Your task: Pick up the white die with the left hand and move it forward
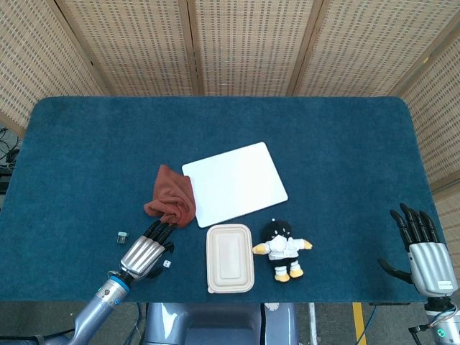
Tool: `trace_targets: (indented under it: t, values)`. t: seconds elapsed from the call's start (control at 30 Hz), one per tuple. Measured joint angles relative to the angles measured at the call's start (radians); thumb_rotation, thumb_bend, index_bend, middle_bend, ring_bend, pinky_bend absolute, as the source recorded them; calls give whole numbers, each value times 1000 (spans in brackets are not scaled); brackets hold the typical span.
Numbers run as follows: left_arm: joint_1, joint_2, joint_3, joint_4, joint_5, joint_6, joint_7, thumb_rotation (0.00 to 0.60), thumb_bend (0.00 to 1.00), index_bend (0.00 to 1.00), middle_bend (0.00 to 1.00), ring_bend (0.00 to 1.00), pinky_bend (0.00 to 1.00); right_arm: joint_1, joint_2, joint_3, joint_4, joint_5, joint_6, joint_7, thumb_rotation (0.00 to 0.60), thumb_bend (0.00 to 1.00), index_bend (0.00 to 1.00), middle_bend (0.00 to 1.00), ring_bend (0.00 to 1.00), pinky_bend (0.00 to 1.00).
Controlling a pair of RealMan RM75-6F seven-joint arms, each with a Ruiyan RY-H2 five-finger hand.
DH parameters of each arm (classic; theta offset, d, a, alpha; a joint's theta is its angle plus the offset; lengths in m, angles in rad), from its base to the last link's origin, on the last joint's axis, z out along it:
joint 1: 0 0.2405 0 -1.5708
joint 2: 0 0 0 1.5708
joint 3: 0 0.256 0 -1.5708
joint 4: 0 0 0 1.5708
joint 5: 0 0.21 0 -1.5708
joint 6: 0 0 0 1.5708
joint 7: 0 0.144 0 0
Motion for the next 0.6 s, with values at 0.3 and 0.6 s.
trace_targets:
  t: [0.3,0.6]
  values:
    - [-7,-11,7,3,-1,6,0,600,299,468,0,0,0,-1,1,1,1,0,1,2,600,208,0,0,0,0]
    - [-12,-12,10,13,-16,7,5,600,300,475,0,0,0,0,0,1,-1,0,-2,-1,600,208,0,0,0,0]
